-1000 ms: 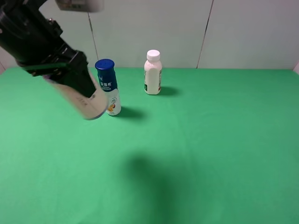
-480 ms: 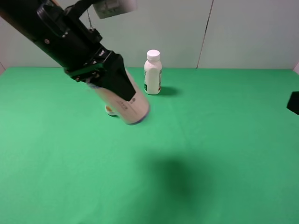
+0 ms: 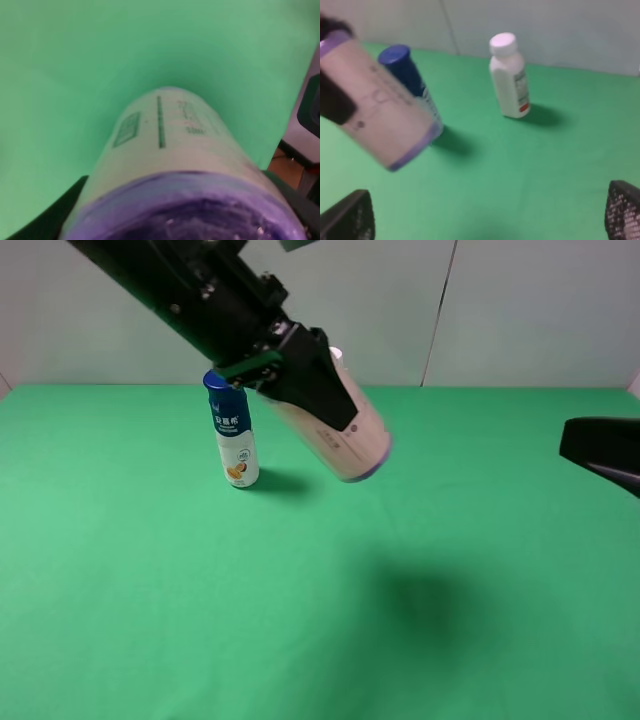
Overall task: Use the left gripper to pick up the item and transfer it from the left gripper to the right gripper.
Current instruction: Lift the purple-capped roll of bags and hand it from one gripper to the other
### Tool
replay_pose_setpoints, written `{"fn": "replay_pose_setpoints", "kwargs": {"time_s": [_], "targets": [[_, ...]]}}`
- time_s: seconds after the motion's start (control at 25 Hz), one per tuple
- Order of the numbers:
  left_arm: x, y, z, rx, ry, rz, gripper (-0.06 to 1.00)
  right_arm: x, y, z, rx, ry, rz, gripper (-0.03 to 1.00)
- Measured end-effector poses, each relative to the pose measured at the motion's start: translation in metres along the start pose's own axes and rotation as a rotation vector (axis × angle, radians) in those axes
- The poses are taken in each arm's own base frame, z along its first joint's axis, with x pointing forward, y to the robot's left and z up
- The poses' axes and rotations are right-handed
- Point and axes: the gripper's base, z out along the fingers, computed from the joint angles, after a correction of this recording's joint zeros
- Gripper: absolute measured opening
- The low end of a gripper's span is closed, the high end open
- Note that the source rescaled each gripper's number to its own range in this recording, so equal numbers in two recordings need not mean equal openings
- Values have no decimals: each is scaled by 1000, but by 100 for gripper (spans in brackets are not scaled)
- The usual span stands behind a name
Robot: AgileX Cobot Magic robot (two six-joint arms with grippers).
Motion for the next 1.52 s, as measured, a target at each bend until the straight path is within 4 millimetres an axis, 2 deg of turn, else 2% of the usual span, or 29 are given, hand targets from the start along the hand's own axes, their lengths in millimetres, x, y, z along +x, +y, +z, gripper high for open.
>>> {"fn": "replay_pose_setpoints", "kwargs": {"time_s": [0.36,0.6,0.88,1.28,1.52], "targets": [[-25,-26,43,76,40,110,0,-1,0,21,-91,73,-118,100],[-36,-35,61,96,40,146,0,-1,0,27,-113,92,-182,100],[-49,-47,64,106,-33,154,0,-1,0,28,-113,80,-258,100],[-54,-60,66,148,-83,131,0,-3,-1,28,-102,66,-335,100],[-56,-62,66,172,-102,104,0,-1,-8,42,-101,120,-375,100]]}}
